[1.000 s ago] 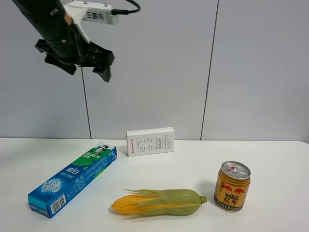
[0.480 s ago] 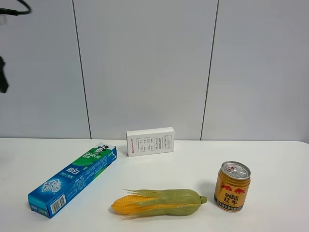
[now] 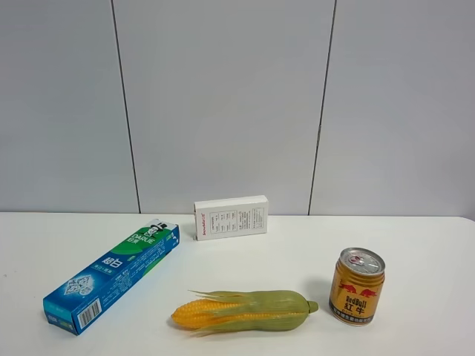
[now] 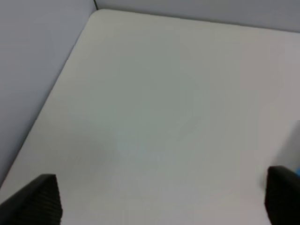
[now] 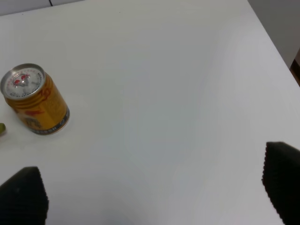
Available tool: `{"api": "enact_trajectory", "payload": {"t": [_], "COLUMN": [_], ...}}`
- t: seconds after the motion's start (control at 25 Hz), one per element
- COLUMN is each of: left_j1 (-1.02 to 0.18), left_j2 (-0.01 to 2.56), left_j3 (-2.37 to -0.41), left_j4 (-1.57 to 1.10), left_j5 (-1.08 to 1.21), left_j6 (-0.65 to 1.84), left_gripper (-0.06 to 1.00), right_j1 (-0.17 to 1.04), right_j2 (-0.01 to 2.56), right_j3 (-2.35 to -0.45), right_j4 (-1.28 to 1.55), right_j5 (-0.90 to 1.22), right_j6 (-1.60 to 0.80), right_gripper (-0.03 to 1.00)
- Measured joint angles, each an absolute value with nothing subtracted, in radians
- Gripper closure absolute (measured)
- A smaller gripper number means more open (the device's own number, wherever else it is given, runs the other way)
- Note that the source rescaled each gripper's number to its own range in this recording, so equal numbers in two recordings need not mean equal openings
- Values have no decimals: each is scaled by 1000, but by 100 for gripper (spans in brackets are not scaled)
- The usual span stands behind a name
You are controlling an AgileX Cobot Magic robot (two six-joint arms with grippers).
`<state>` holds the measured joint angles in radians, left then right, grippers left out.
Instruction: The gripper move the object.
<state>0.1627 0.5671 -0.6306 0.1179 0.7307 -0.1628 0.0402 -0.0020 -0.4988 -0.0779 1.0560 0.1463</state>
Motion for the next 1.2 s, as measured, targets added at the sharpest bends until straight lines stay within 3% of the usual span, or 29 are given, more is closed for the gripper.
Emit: {"api": "enact_trajectory", "payload": {"t": [0.36,1.2], "left_j1": [163,163], "left_j2": [261,82], "left_j3": [-603,-510], "left_j4": [74,28], "left_j5": [1010,1056], "left_j6": [-122,-22], "left_gripper": [28,28], "right_j1": [40,40], "right_j2": [-2,-2], "right_j3": [-499,-499], "right_j4": [-78,-78], "right_j5": [1056,1056], "right_j6": [146,146], "right_gripper": [-3,-3]}}
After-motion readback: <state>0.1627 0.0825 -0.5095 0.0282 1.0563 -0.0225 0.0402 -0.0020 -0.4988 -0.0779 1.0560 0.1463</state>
